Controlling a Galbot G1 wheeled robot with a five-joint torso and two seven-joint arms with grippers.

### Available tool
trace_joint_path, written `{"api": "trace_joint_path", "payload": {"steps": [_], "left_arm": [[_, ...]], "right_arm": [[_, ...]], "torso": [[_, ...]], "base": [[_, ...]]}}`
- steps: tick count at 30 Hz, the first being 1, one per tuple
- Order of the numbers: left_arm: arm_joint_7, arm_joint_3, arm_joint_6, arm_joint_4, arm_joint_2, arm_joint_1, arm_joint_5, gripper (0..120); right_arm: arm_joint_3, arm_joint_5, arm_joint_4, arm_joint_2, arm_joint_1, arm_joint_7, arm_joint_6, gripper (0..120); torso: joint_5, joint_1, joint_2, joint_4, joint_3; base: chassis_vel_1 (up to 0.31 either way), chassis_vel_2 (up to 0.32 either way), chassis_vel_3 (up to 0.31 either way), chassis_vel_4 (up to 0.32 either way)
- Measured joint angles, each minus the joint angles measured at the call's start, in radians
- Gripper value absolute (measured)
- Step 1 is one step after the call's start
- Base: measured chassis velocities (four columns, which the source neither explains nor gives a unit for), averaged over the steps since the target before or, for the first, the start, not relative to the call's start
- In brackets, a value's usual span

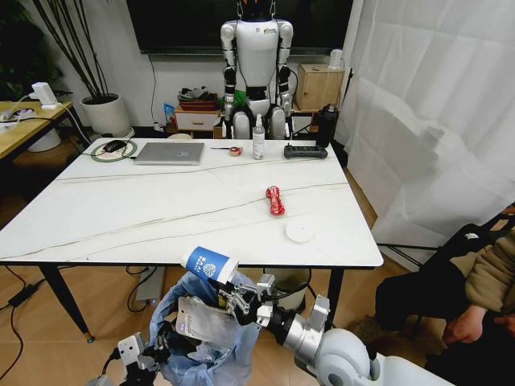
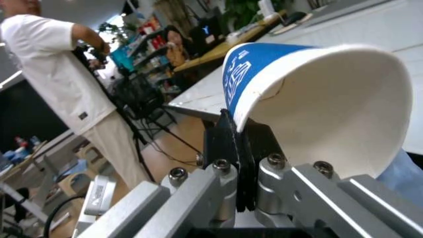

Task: Pick up the trash bin and place the trash from the table into it.

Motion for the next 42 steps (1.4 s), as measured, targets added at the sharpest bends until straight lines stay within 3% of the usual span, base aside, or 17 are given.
{"api": "trace_joint_path", "payload": {"steps": [4,10,12,23,42], "left_arm": [[-0.005,0.001,0.002,0.008,0.000,-0.009,-0.001,0],[-0.006,0.003,0.005,0.015,0.003,-0.017,-0.006,0],[-0.007,-0.004,0.007,0.014,0.003,-0.019,-0.011,0],[-0.008,-0.013,0.008,-0.002,-0.001,-0.015,-0.013,0],[-0.008,0.006,0.008,0.007,-0.003,-0.016,-0.008,0]], "right_arm": [[-0.003,-0.003,0.021,0.003,-0.012,0.047,-0.008,0],[-0.015,-0.005,0.025,0.002,-0.009,-0.016,0.012,0],[-0.071,-0.012,0.016,0.003,0.025,-0.088,0.028,0],[-0.123,-0.039,-0.027,0.024,0.030,-0.101,0.029,0],[-0.043,-0.068,-0.020,-0.001,-0.011,-0.096,0.026,67]], "torso": [[-0.0001,0.000,0.000,0.0001,0.000],[-0.0001,0.000,0.000,0.0000,0.000],[-0.0001,0.000,0.000,0.0002,0.000],[0.0000,0.000,0.000,0.0002,0.000],[0.0001,0.000,0.000,0.0002,0.000]], "base": [[0.000,0.000,0.000,0.000],[0.000,0.000,0.000,0.000],[0.000,0.000,0.000,0.000],[0.000,0.000,0.000,0.000],[0.000,0.000,0.000,0.000]]}}
